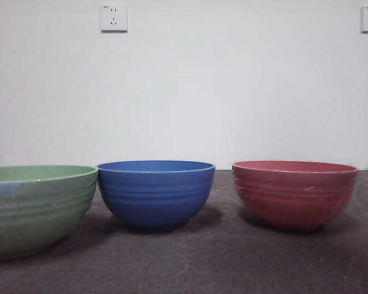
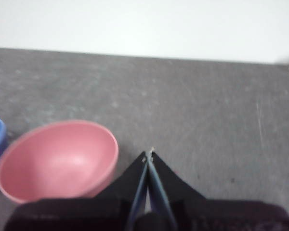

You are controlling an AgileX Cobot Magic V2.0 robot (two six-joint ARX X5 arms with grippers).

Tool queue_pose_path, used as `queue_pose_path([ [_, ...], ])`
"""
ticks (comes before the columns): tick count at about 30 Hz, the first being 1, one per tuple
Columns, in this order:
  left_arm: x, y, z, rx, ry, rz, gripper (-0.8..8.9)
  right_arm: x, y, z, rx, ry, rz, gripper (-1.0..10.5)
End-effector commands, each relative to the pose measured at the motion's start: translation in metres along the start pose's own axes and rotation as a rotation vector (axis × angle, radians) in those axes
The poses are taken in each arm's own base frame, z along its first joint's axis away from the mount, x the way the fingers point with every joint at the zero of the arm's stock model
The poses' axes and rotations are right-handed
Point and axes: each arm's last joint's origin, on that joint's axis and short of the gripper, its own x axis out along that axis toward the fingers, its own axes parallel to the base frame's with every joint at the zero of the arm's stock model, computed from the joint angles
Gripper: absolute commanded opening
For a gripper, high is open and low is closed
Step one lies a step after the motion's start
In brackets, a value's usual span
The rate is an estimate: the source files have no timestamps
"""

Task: Pick up the green bowl on the top,put the green bowl on the left,pick up the red bowl in the middle,put the red bowl on the right

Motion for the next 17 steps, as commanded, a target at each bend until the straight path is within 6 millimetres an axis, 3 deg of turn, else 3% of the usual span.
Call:
queue_pose_path([
  [1,0.002,0.0,-0.005,-0.007,0.011,0.004,-0.04,0.009,-0.001,-0.024,0.01,0.005,0.021,0.0],
  [9,0.002,0.0,-0.005,-0.007,0.011,0.003,-0.04,0.031,-0.001,-0.06,0.06,0.021,0.063,0.0],
  [17,0.002,0.0,-0.005,-0.007,0.011,0.004,-0.04,0.031,-0.001,-0.059,0.054,0.0,0.058,0.0],
])
